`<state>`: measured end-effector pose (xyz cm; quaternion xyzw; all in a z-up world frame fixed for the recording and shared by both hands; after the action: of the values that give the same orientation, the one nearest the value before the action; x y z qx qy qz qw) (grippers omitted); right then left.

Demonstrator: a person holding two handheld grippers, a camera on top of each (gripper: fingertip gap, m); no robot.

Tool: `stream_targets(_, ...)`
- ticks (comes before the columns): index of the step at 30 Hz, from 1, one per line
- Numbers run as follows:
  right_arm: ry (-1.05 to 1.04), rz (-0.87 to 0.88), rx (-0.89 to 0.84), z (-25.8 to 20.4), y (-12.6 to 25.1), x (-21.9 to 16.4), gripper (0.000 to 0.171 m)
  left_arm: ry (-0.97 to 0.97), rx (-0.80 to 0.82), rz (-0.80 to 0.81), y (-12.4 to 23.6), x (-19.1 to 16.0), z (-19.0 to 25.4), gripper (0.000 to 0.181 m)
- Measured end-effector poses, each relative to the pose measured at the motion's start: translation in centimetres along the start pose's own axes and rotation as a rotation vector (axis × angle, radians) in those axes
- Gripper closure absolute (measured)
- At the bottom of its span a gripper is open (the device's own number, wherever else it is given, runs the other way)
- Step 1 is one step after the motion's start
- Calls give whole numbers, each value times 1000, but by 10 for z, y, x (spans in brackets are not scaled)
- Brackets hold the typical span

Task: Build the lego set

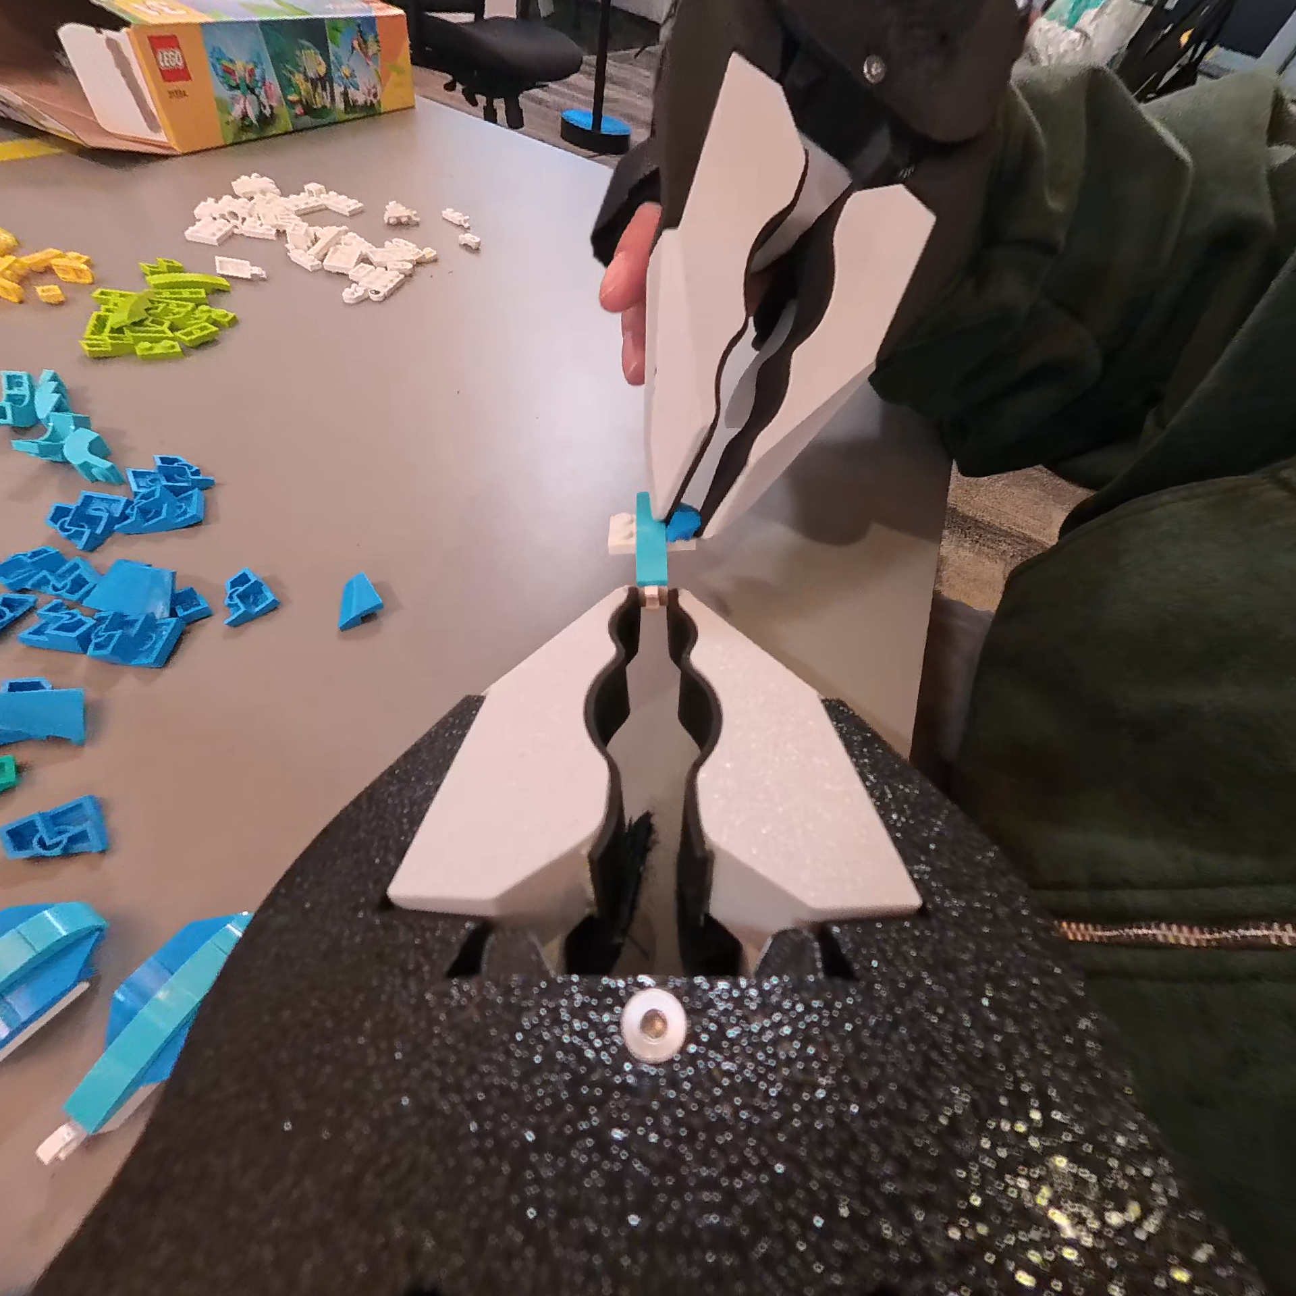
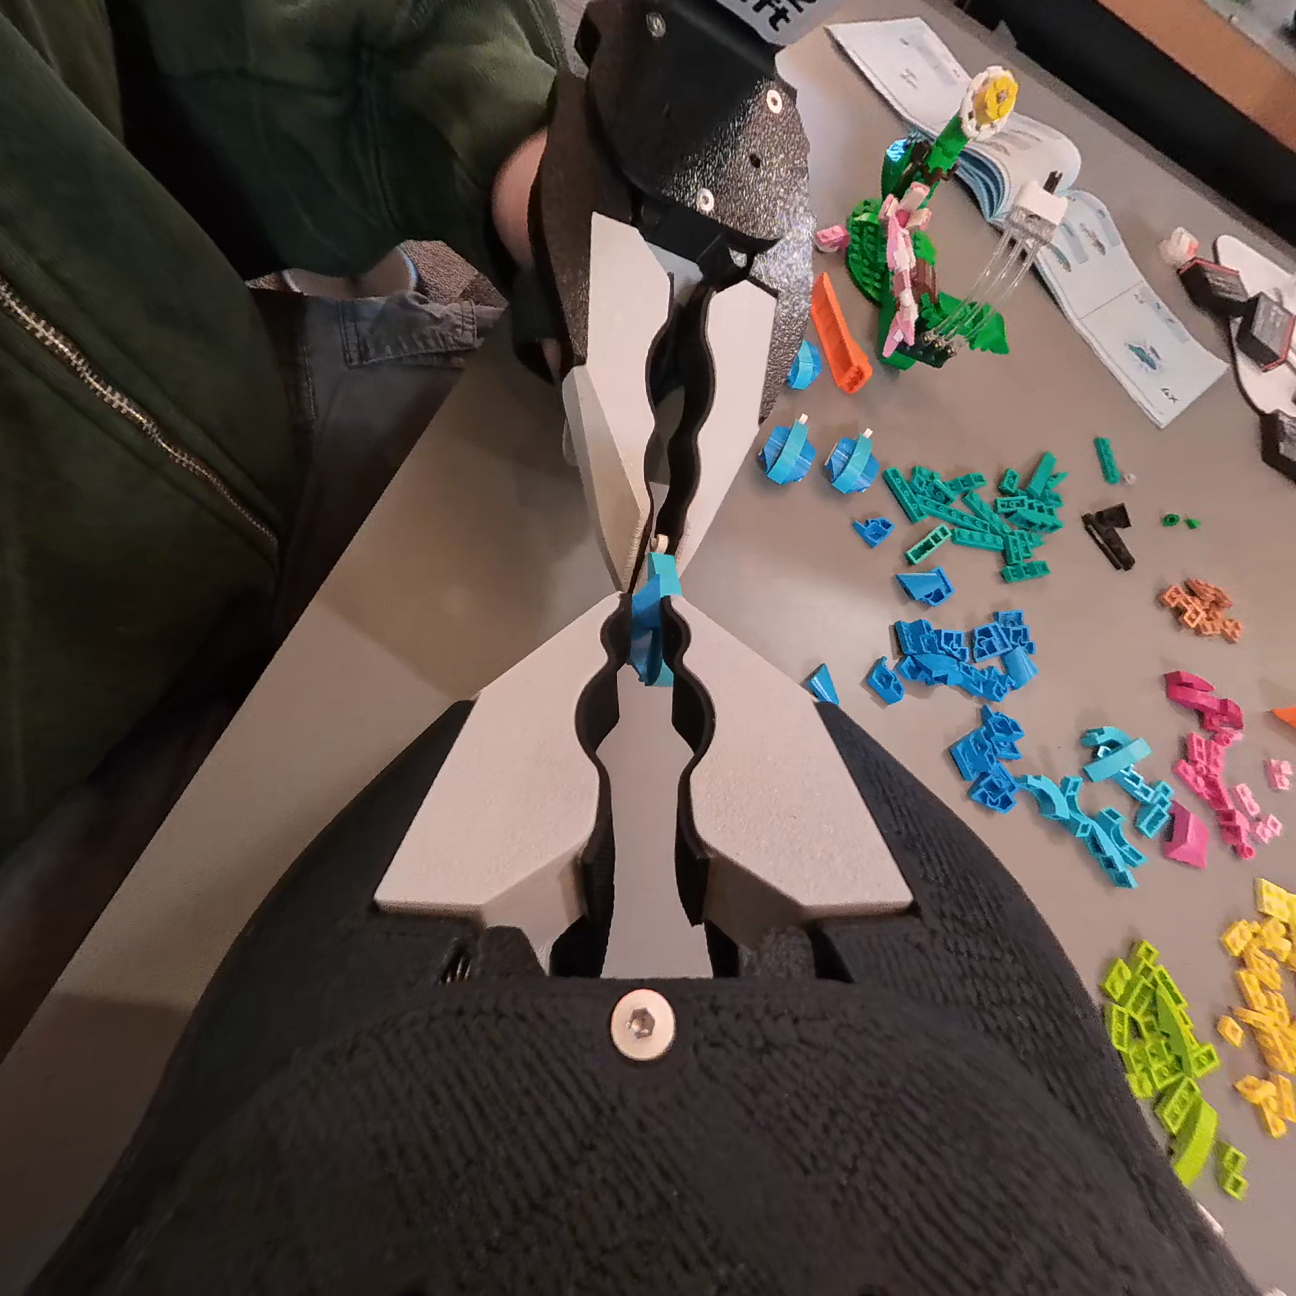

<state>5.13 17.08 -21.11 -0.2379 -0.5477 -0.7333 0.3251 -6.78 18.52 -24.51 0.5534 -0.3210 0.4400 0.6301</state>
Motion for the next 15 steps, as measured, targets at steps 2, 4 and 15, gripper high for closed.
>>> stream_targets(2, 2, 3, -6, 0, 0, 0, 165, 11, -8, 3, 0, 0, -1, 176)
stream_targets(4, 2, 3, -9, 1, 0, -1, 165, 20, -8, 2, 0, 0, -2, 176)
stream_targets(15, 22, 1, -23, 0, -2, -2, 164, 35, -14, -15, -1, -1, -3, 176)
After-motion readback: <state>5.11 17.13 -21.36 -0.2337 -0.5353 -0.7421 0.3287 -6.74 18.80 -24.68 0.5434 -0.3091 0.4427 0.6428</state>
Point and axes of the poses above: each gripper's, where its closed fingertips meet, y back along the fingers, x out of its top, z = x × y across the jaws, the point moved 7 cm from there along y, back along the fingers, and after that the axes turned 4 degrees about -z, right-handed, at the moved point
